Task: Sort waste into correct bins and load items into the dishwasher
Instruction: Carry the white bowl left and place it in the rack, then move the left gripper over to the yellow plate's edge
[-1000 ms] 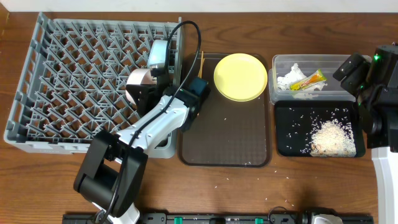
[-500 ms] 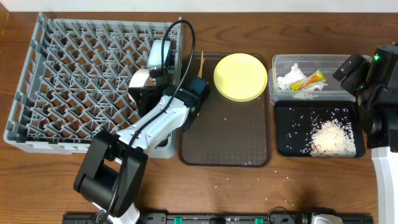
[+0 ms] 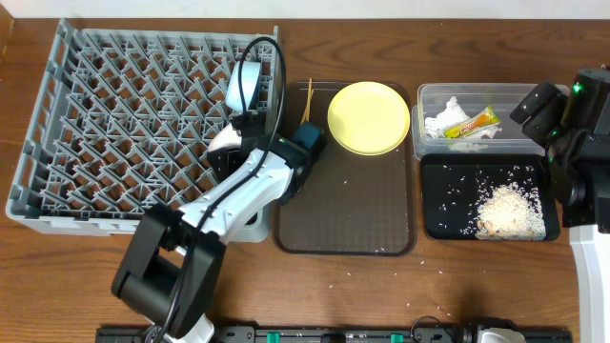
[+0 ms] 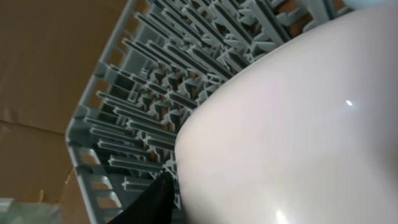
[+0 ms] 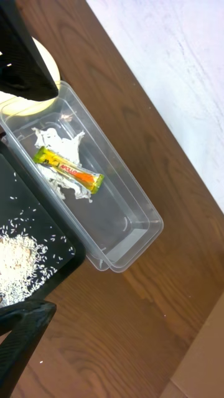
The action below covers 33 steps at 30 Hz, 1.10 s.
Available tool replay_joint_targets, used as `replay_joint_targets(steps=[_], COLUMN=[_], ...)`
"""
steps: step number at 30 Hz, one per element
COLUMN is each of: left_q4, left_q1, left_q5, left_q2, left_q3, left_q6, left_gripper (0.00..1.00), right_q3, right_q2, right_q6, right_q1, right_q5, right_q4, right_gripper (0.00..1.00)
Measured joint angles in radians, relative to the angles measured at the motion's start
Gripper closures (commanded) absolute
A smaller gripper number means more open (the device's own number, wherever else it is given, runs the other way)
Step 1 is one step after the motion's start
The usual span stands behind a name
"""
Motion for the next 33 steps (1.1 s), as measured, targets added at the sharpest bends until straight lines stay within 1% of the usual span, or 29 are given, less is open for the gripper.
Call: replay_joint_targets(steps=[4,5,8,11,13,16,20,27,30,33], left_q4=[0.013,0.032,0.087,0.109,0.13,0.14,0.16,0.196,0.254,0.318], left_q1=[0.0,0.0,0.0,0.001,0.0,0.004,0.01,-0.007,-0.025,-0.047], left_q5=[0.098,0.15,0.259,0.386,0.45,0.489,0.491,0.555,0.593,0.678], left_q2=[-0.069,-0.099,-0.118,-0.118,-0.118,-0.12,-0.12,-0.131,-0.163,-0.167], left_q3=[0.0,0.002,0.003,0.003,0.003,0.003,0.009,0.119,0.127,0.129], left_q6=[0.023,0.042,0.106,0.178,0.199,0.217,0.265,0.304,0.337,0.398], left_gripper=[0.53,0.5,0.49,0.49,0.48,0.48,0.48,0.48,0.47,0.47], right_q3=[0.0,0.0,0.0,0.0,0.0,0.0,0.0,0.0,0.0,0.0], right_q2=[0.0,0.0,0.0,0.0,0.0,0.0,0.0,0.0,0.0,0.0], right_q6=[0.0,0.0,0.0,0.0,0.0,0.0,0.0,0.0,0.0,0.0], right_q1=[0.0,0.0,0.0,0.0,0.0,0.0,0.0,0.0,0.0,0.0], right_q5=[0.0,0.0,0.0,0.0,0.0,0.0,0.0,0.0,0.0,0.0], right_q4=[0.0,0.0,0.0,0.0,0.0,0.0,0.0,0.0,0.0,0.0], right_gripper=[0.01,0.01,0.01,0.01,0.01,0.01,0.01,0.01,0.01,0.01])
